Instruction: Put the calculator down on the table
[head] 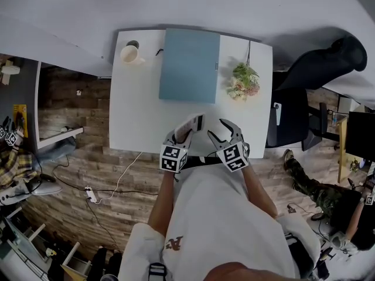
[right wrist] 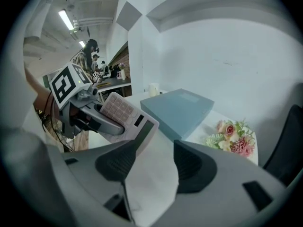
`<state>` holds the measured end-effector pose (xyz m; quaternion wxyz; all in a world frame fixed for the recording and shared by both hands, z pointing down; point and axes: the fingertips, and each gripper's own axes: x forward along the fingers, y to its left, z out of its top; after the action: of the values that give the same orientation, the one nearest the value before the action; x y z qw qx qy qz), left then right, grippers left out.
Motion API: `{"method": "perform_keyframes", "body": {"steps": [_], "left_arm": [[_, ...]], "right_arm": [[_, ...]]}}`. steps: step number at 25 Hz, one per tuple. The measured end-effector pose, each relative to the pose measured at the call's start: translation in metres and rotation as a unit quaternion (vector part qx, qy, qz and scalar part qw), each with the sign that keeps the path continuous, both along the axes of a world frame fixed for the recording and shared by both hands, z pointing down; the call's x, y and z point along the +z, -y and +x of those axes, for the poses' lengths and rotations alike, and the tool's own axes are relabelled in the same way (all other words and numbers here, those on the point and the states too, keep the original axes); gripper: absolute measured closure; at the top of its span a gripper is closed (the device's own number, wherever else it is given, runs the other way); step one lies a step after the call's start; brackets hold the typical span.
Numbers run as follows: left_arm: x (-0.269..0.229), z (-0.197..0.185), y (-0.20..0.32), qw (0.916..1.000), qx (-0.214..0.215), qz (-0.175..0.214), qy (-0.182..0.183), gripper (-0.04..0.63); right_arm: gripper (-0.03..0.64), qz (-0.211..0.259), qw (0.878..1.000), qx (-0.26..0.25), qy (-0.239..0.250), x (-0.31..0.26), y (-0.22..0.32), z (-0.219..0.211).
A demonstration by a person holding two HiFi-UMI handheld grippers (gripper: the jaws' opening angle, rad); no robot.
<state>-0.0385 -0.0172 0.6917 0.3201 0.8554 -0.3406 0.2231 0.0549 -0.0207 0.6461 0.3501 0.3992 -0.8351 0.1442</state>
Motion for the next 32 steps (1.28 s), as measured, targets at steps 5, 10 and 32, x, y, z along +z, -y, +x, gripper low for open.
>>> {"method": "perform_keyframes", "body": {"steps": [5,10,32], "left_arm": [[0.010,0.004,-0.005,0.9996,-0.001,-0.027,-0.008,0.509],[0.020,0.008,-0.009,0.9978,-0.008,-0.062,-0.019,0.509],[0.040,0.011,-0.007,0.9828,-0.049,-0.160,-0.079,0.484]], "right_arm": [[0.364,-0.009,1.000,-0.003,-0.002,0.006,-0.003,0.002],[0.368,-0.015,1.000,-0.003,-0.003,0.010,-0.005,0.006],[0.380,-0.018,1.000,-0.004,-0.007,0.013,-0.004,0.005]]}}
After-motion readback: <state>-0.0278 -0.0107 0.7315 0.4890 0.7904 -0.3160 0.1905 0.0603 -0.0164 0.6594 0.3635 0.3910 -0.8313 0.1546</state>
